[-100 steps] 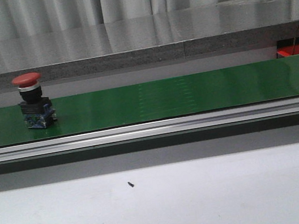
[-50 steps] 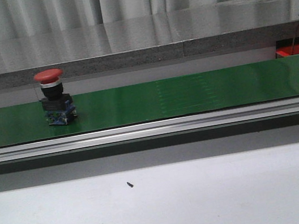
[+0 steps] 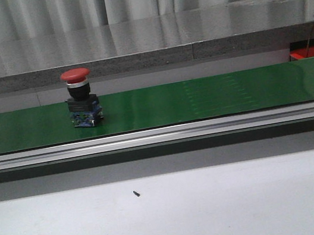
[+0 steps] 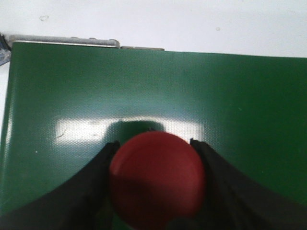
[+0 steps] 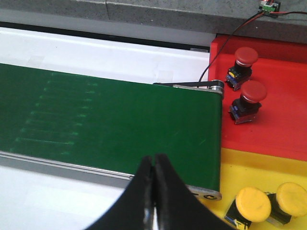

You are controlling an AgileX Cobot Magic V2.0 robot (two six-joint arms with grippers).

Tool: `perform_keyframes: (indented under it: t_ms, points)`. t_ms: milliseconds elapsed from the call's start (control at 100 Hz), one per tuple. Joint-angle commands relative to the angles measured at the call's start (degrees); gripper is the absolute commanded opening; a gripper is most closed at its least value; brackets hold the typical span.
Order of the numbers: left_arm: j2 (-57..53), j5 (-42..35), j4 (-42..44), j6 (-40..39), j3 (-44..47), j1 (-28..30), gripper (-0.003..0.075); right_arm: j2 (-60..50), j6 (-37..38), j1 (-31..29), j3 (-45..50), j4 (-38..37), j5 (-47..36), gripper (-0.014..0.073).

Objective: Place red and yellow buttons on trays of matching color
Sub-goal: 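Open the left gripper and lift it away from the belt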

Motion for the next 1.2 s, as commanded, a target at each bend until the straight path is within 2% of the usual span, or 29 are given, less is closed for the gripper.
perform_keyframes:
  t_ms: [0,20,70,150,340,490,620,760,900,1040,1190]
  points:
    - [-3.0,-2.0,-2.1,0.8,-1.4,-0.3,0.0449,-0.5,-0.3,0.0,-1.5,0.7,-3.2,-0.0069]
    - [-3.3,-2.1,-2.9,0.9,-1.4,-0.3,0.0519,-0.5,-0.3,0.0,-1.5,0.7,-3.2,-0.0069]
    - [-3.9,-2.2,-4.0,0.9,-1.4,-0.3,0.0622,-0.5,-0.3,0.0,-1.5,0.7,-3.2,-0.0069]
    - [-5.4,-2.2,-4.2,0.9,-1.4,-0.6,0.0707,-0.5,-0.3,0.0,-1.5,0.7,-3.2,-0.0069]
    - [-11.8,-2.2,-4.2,1.0,-1.4,-2.2,0.0648,-0.5,-0.3,0.0,-1.5,0.7,-3.2,-0.0069]
    - [-19.8,-2.2,-4.2,2.4,-1.2,-5.7,0.0612,-0.5,-0.3,0.0,-1.5,0.7,-3.2,-0.0069]
    - [-28.4,-6.5,-4.2,4.2,2.0,-9.0,0.0575,-0.5,-0.3,0.0,-1.5,0.7,-3.2,-0.0069]
    - [-38.4,-10.9,-4.2,4.3,9.2,-11.5,0.0515,-0.5,-0.3,0.0,-1.5,0.7,-3.2,-0.0069]
    - [-48.3,-11.9,-4.3,4.3,18.0,-11.8,0.0415,-0.5,-0.3,0.0,-1.5,0.7,-3.2,-0.0069]
    - [-57.9,-13.9,-4.3,4.3,27.8,-11.8,0.0249,-0.5,-0.3,0.0,-1.5,0.8,-3.2,-0.0069]
    - [-67.2,-16.7,-4.3,4.3,37.0,-11.8,0.0001,-0.5,-0.3,0.0,-1.5,1.3,-2.8,-0.0066]
